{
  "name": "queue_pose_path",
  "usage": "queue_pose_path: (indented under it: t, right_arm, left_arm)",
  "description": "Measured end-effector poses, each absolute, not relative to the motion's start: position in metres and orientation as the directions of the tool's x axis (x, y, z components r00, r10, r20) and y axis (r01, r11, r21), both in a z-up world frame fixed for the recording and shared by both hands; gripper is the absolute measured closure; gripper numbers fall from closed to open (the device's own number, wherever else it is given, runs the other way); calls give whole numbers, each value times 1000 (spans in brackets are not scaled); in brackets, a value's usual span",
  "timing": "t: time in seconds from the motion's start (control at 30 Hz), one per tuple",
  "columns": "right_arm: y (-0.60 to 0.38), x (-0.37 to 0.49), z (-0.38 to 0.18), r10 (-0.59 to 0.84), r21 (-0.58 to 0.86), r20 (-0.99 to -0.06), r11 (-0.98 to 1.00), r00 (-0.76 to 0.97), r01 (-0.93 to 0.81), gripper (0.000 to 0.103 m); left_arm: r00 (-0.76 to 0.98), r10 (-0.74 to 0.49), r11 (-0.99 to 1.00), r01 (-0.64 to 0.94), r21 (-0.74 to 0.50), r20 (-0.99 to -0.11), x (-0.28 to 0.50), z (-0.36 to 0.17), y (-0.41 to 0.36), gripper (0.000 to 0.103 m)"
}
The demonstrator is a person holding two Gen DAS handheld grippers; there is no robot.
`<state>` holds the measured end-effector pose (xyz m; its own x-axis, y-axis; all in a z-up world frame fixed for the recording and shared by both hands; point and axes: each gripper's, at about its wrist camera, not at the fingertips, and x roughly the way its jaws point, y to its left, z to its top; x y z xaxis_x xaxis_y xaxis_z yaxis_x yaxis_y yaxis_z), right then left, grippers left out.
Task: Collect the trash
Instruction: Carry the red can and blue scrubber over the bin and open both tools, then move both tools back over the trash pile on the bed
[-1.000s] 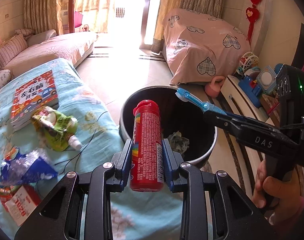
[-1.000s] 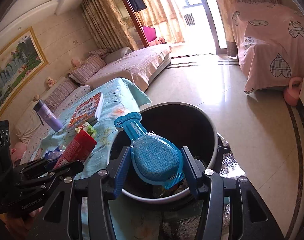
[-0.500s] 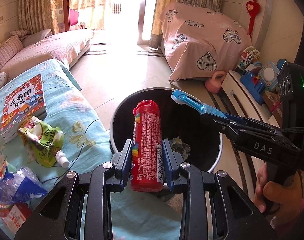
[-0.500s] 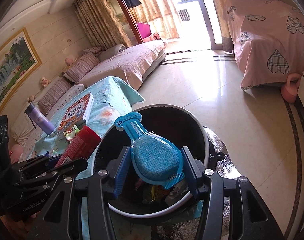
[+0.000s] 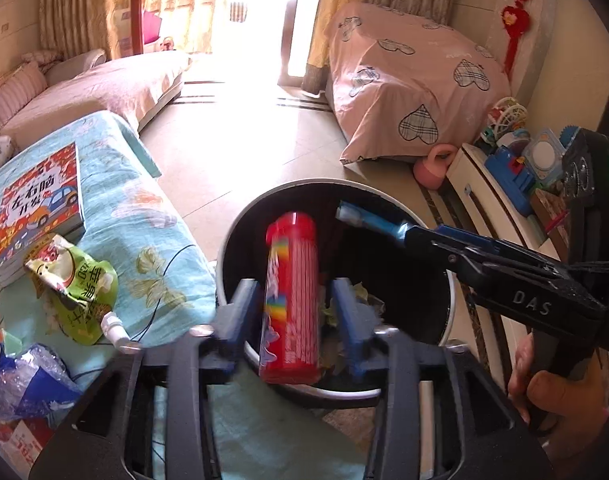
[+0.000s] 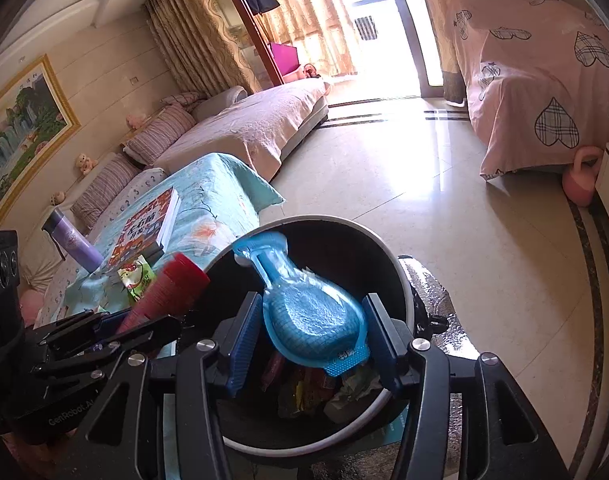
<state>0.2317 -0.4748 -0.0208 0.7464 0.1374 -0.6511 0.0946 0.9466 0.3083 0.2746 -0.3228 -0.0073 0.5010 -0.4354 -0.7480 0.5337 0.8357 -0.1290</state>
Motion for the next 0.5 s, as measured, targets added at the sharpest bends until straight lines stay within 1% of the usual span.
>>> queue_pose_path:
  t: [0.03, 0.1, 0.17, 0.27, 0.4, 0.5]
  right_arm:
    - [-476, 231, -20, 135, 311, -651, 945, 747, 100, 40]
    - [-479, 228, -19, 140, 331, -640, 938, 756, 107, 34]
    - [-480, 221, -19, 146, 353, -626, 929, 766, 111, 33]
    - [-476, 209, -19, 163, 376, -608, 921, 777, 101, 23]
    - [-456, 190, -17, 178, 379, -587, 923, 790, 73, 13]
    - [-434, 171, -18, 196, 397, -562, 916, 803, 55, 11]
  left_arm:
    - [505, -439, 838, 529, -135, -743, 274, -7, -320, 50]
    - [506, -443, 841, 521, -147, -740, 271, -7, -313, 48]
    - [507, -448, 844, 510, -162, -736, 267, -7, -303, 47]
    - [510, -456, 850, 492, -188, -729, 255, -9, -283, 46]
    - [511, -455, 859, 467, -209, -729, 232, -18, -252, 45]
    - [532, -437, 878, 429, -214, -726, 210, -24, -218, 46]
